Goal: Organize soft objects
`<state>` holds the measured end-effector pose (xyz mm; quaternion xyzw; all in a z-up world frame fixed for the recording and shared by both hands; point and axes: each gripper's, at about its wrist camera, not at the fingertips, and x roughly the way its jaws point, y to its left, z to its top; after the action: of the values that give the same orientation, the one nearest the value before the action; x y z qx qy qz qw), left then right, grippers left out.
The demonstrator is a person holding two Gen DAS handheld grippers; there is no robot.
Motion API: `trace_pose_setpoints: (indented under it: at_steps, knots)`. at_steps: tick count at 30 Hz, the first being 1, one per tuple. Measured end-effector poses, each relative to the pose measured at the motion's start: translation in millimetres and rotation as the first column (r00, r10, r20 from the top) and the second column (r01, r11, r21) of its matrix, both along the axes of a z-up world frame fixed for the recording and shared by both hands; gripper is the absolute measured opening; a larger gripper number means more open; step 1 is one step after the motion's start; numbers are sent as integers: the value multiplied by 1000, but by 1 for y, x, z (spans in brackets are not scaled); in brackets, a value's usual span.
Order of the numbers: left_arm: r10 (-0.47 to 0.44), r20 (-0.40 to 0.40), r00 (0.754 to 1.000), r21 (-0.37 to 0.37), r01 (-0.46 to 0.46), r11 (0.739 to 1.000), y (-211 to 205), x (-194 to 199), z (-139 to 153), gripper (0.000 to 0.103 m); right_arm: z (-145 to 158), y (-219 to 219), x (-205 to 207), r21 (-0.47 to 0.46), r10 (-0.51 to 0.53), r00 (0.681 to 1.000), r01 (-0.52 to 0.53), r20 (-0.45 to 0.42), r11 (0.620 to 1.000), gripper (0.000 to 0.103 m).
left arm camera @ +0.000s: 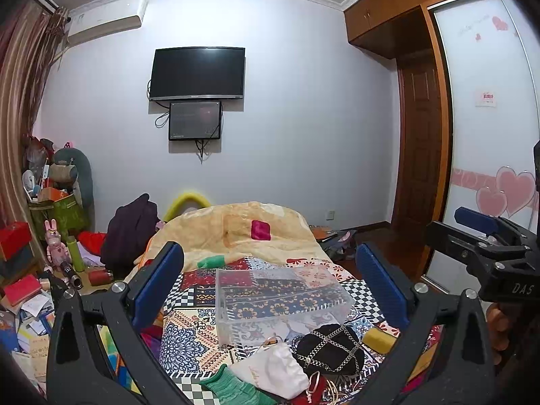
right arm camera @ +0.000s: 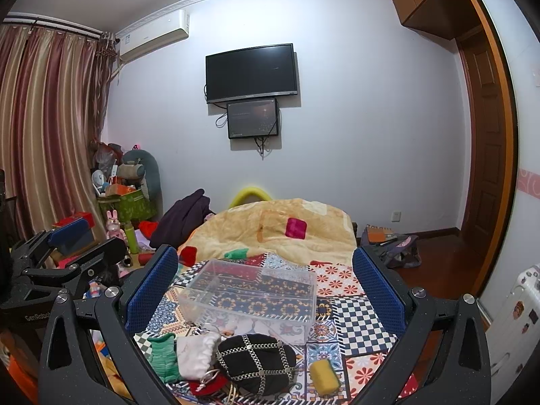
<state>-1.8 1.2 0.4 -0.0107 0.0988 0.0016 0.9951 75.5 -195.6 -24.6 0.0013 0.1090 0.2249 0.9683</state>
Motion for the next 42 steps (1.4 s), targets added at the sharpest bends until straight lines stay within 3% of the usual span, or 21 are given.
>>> trace_pose_setpoints:
  at_steps: [42]
  knots:
    - [-4,-5,1000,-11,4,1000,3,-3,2,103,3,1,-1,7,0,1000,0,1,1000,103]
